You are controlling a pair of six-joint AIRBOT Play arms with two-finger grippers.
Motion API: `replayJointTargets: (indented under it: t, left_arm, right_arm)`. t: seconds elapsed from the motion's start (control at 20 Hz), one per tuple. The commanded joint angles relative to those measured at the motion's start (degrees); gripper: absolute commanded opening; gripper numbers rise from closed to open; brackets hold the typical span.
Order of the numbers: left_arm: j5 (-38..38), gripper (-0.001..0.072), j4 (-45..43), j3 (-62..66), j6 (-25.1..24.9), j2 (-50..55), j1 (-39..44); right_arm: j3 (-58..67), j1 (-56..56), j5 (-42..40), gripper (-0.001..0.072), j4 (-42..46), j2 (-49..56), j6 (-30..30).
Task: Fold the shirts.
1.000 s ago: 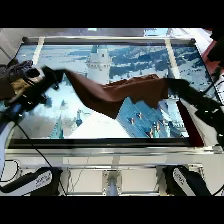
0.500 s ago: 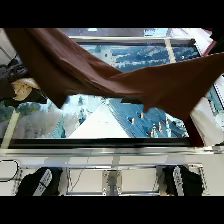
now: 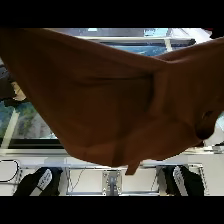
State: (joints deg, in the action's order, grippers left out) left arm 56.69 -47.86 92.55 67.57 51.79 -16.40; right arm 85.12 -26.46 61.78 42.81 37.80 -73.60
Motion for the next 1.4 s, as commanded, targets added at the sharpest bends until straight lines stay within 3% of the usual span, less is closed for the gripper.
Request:
replayJointTargets:
  t: [0.0, 0.1, 0.2, 0.45, 0.6, 0.75, 0.85, 1.1, 1.2, 1.35]
  left_arm:
    - [8.44, 0.0008, -6.36, 0.33, 2.40, 13.16, 5.16]
    - [7.04, 0.0008, -13.49, 0.35, 3.10, 22.40, 11.13]
    - [1.64, 0.0008, -21.99, 0.35, 6.25, 31.54, 16.39]
    - [-12.92, 0.0008, -44.13, 0.37, 28.83, 45.11, 20.79]
    - [-16.31, 0.0009, -51.17, 1.03, 33.35, 45.40, 20.22]
    - [-14.16, 0.0009, -49.57, 2.86, 33.07, 45.35, 20.02]
    - [-10.38, 0.0009, -49.66, 2.86, 32.50, 45.09, 20.02]
    - [6.12, 0.0009, -49.57, 2.64, 24.17, 45.00, 20.02]
    - [7.06, 0.0009, -47.43, 1.60, 24.06, 45.07, 20.02]
    - [5.33, 0.0009, -40.41, -1.79, 22.38, 45.31, 20.04]
  right_arm:
    - [-5.11, 3.58, 1.57, 0.0033, -6.47, 12.66, 6.34]
    - [-9.51, 9.40, -3.19, 0.0034, -2.60, 20.74, 7.69]
    - [-13.33, 15.87, -12.94, 0.0034, 1.81, 29.00, 7.65]
    - [-15.30, 24.98, -36.54, 0.0033, 4.35, 46.38, 5.33]
    - [-15.30, 23.87, -41.13, 0.0033, 4.46, 49.29, 4.42]
    - [-13.68, 21.33, -35.87, 0.0033, 4.92, 49.24, 4.44]
    - [-10.88, 19.87, -26.73, 0.0033, 7.37, 49.18, 4.44]
    - [-8.48, 19.34, -8.79, 0.0033, 23.32, 47.15, 0.31]
    - [-9.53, 19.43, -4.24, 0.0033, 25.09, 47.21, 0.33]
    - [-14.12, 19.50, -4.92, 0.0033, 25.35, 47.23, 0.33]
